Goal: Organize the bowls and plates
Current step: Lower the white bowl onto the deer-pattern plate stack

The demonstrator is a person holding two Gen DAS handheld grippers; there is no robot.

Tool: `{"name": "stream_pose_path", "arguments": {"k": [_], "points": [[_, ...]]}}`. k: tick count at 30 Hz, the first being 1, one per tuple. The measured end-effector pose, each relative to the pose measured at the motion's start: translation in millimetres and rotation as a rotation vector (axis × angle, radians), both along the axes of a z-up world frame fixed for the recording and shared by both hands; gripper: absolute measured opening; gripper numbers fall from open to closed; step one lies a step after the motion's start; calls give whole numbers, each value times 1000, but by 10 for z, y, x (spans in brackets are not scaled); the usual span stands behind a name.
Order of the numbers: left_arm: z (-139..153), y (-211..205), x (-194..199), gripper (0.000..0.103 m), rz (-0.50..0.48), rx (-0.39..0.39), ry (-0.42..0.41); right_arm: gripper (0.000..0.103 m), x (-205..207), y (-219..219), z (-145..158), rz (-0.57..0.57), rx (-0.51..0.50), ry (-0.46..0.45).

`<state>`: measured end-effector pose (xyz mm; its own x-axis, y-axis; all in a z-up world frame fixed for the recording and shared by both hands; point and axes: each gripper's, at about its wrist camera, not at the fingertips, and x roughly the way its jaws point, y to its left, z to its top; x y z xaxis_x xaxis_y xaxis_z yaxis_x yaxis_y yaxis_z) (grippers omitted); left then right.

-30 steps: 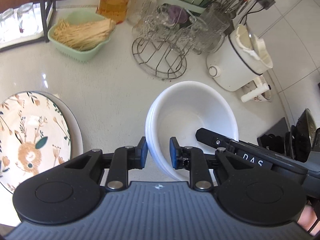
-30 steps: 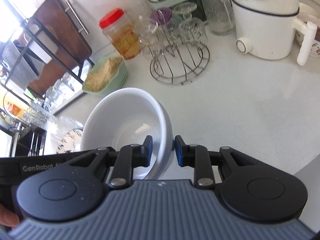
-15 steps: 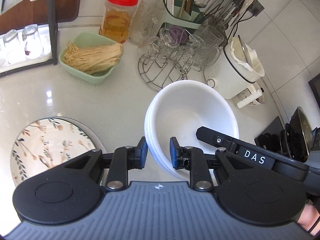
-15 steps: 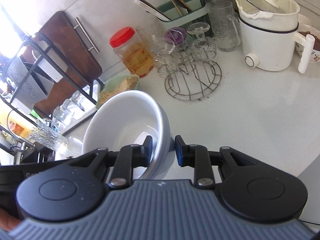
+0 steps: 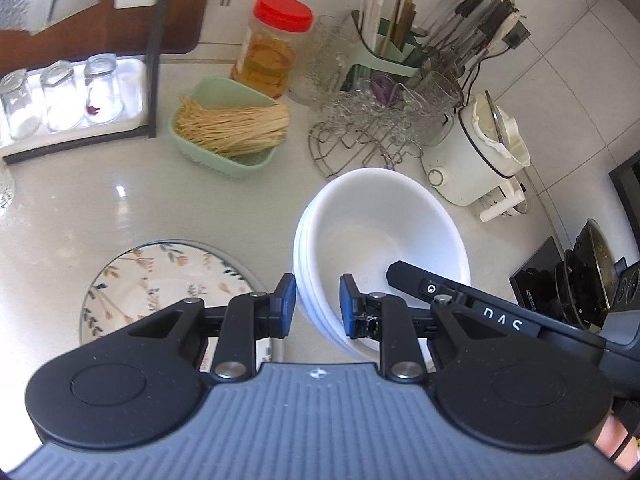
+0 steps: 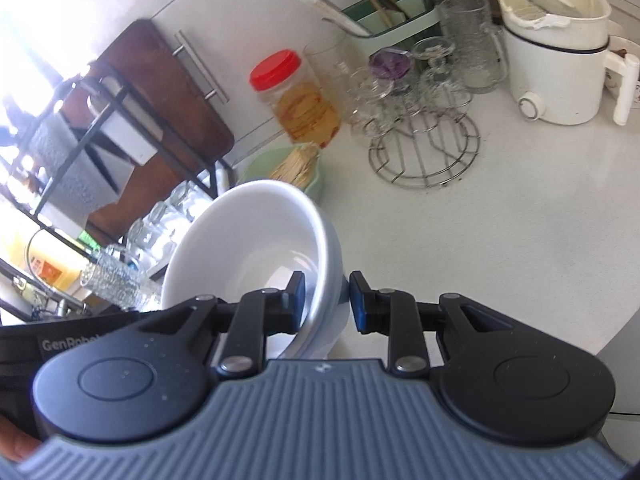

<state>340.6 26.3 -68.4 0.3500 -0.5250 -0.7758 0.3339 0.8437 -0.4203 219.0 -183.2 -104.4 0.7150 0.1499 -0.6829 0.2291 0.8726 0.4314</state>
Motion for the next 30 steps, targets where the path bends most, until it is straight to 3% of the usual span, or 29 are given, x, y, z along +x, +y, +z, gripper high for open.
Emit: {"name": "stream_pose_path", "arguments": {"k": [6, 11, 16, 21, 30], "points": [[-77, 387, 16, 26, 55, -20, 5, 27, 146, 318, 8, 56, -39, 20], [-248, 654, 51, 26, 54, 18, 22, 27, 254, 543, -117, 80, -8, 43], [-497, 788, 39, 26, 47, 47, 55, 27, 346, 729, -242, 117, -12, 96], [-781, 895, 3, 26, 115, 37, 82, 27, 410, 800, -463, 159, -16, 169], [-1005, 994, -26, 26, 169, 51, 81, 27, 546, 928, -748, 222, -13, 224]]}}
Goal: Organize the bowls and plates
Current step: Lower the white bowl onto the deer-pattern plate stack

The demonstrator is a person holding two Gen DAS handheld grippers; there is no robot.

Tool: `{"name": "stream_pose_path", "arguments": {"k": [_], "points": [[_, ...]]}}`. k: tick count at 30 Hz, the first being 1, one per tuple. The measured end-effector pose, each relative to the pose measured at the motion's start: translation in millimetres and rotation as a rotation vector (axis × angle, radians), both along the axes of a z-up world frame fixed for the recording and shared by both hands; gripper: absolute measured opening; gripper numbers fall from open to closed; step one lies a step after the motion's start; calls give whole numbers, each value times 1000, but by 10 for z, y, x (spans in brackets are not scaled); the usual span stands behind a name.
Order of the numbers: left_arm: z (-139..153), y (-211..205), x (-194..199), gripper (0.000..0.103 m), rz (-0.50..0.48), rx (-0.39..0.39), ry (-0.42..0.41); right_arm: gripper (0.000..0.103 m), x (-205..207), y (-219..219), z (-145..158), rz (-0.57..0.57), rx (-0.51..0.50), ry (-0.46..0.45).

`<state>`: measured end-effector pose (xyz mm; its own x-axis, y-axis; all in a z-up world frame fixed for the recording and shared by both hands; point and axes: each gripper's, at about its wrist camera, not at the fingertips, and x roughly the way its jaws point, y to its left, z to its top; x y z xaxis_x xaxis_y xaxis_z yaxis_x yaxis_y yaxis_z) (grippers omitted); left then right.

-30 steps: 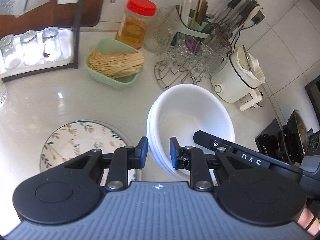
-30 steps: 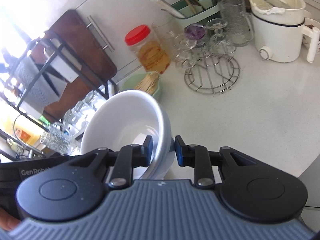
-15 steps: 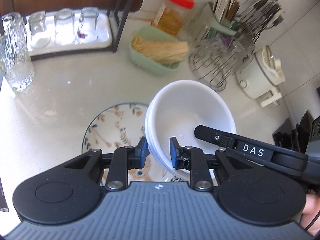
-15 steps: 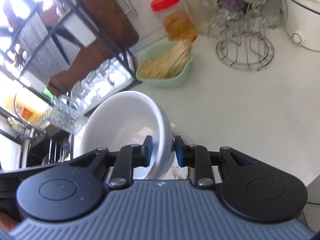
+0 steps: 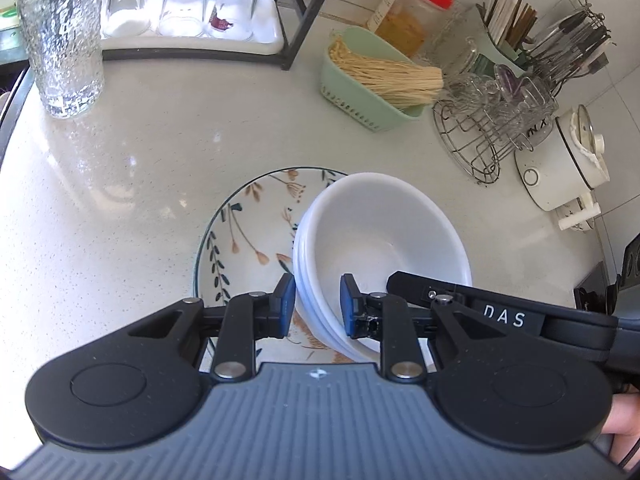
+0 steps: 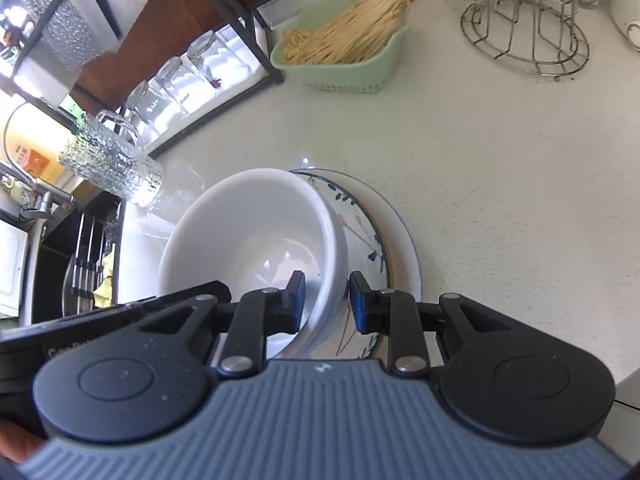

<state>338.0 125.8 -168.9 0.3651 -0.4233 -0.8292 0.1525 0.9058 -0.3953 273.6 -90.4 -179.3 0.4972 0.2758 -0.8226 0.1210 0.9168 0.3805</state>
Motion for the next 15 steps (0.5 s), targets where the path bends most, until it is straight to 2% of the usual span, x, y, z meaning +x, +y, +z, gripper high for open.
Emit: {"name": "stream_pose_path", "arguments": {"k": [9, 12, 14, 15], "points": [[-59, 38, -39, 27, 42, 9, 14, 29, 66, 62, -125, 30, -11, 6], [-21, 90, -47, 37, 59, 0, 12, 29, 53, 47, -114, 44, -21, 5], [41, 125, -73, 39, 68, -2, -7, 31, 46, 16, -77, 48, -25, -5], [72, 132, -83, 39, 69, 1, -13, 36, 41, 4, -53, 52, -28, -13]]}}
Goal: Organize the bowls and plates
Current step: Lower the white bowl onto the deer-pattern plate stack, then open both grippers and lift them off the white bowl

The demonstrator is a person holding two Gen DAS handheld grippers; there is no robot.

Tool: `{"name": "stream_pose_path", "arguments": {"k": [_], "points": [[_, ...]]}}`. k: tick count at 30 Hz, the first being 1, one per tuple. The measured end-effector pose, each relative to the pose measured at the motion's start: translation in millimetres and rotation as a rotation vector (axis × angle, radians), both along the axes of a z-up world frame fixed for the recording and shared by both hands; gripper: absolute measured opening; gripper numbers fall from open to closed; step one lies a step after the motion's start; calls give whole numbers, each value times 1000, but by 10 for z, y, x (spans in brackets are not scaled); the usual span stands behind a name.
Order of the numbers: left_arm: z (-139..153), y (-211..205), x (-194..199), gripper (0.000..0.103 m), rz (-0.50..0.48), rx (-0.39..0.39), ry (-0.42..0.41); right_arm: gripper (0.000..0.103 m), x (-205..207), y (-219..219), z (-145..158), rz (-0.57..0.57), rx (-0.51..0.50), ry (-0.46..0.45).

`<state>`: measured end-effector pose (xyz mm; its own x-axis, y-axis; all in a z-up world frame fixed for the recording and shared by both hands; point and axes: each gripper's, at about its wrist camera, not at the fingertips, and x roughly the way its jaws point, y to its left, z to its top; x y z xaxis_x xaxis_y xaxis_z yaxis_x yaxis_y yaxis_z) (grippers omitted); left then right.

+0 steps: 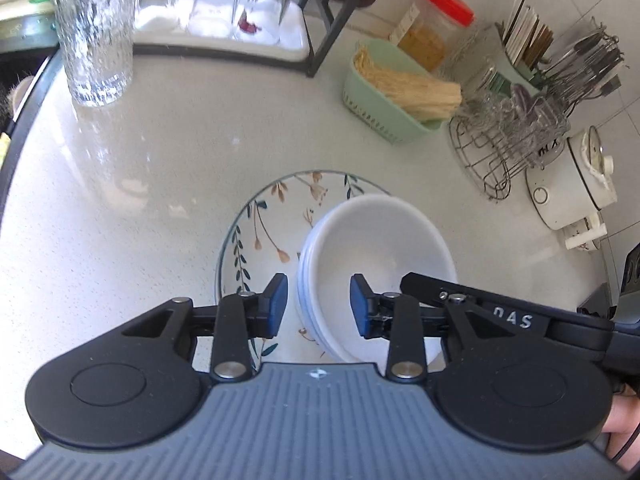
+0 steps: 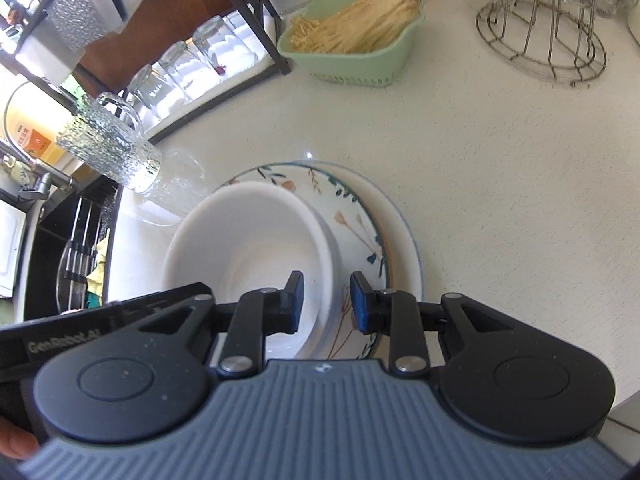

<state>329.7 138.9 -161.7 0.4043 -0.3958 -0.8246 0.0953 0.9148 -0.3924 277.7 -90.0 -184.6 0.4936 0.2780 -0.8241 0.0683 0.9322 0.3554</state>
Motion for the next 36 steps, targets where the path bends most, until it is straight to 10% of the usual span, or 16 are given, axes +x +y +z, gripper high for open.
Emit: {"name": "stream_pose_path", "arguments": {"k": [17, 23, 36], "points": [[1187, 29, -707, 40, 34, 48, -209, 40, -530, -182, 962, 56, 17, -271], [1645, -105, -1210, 55, 37, 101, -334, 40, -926, -293, 1373, 74, -5, -394], [1841, -266, -2300, 58, 79, 116, -423, 40, -1949, -504, 1567, 48, -11, -507]]}}
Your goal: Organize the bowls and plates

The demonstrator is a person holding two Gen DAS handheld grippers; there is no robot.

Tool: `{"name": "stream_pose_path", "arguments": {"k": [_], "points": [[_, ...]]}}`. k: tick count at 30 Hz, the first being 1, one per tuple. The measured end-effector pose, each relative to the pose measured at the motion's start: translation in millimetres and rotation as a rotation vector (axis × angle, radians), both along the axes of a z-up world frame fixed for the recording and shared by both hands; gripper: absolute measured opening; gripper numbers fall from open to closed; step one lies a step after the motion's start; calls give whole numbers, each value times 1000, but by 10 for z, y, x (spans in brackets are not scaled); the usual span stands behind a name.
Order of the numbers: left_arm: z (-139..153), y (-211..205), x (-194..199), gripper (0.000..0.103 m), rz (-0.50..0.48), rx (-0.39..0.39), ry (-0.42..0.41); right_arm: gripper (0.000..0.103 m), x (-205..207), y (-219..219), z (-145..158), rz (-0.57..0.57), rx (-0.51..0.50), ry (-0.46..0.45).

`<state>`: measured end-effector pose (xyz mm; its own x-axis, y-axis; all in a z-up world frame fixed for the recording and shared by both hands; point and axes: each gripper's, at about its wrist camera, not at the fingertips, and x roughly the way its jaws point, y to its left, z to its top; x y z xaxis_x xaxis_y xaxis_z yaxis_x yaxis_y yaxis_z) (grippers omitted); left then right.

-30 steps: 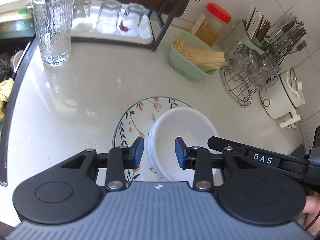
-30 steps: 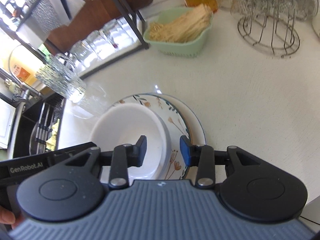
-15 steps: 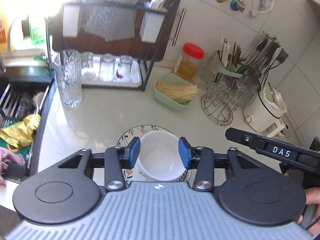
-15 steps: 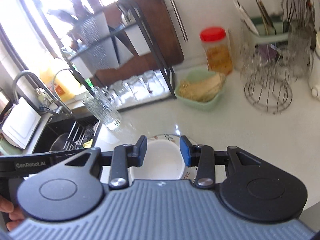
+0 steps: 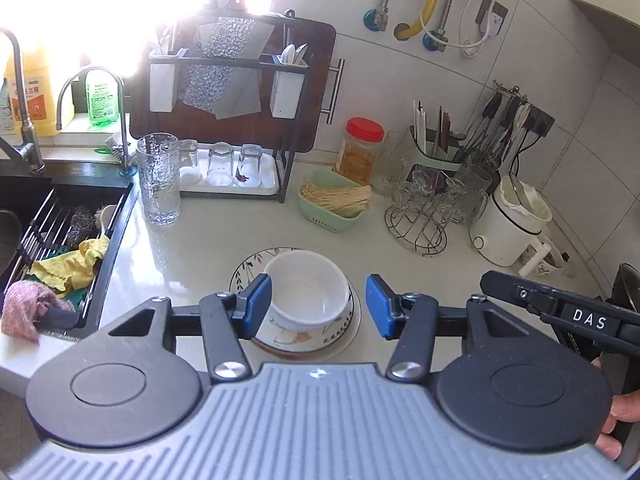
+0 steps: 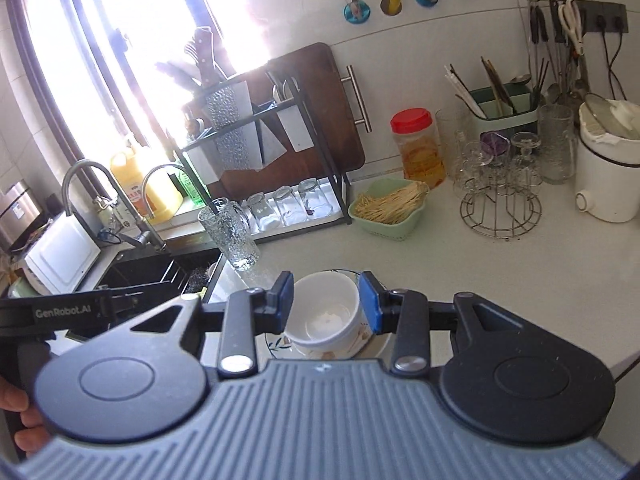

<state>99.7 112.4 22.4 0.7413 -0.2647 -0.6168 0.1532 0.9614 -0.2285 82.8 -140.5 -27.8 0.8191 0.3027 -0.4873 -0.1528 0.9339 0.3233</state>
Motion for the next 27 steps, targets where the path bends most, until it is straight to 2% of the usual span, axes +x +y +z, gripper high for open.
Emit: {"name": "stream_pose_path", "arguments": {"k": [12, 15, 18, 20, 24, 26, 27], "points": [[20, -19, -942, 59, 10, 15, -43, 40, -771, -70, -2, -14, -1, -71], [-9, -38, -1155, 65, 3, 34, -67, 40, -957, -53, -48, -12, -8, -76], [-72, -40, -1293, 66, 3, 39, -60, 40, -1103, -40, -98, -28, -15, -73], [-108, -73, -1398, 67, 4, 86, -75, 40, -1192, -36, -131, -35, -18, -73], [-200, -44, -1505, 77, 2, 67, -49, 40, -1329, 2, -208, -34, -33, -73], [-247, -36, -1533, 82, 10, 85, -41, 40, -1384, 23, -244, -37, -49, -77], [-264, -26, -1553, 86, 15, 96, -40, 47, -1409, 28, -261, -43, -60, -80]]}}
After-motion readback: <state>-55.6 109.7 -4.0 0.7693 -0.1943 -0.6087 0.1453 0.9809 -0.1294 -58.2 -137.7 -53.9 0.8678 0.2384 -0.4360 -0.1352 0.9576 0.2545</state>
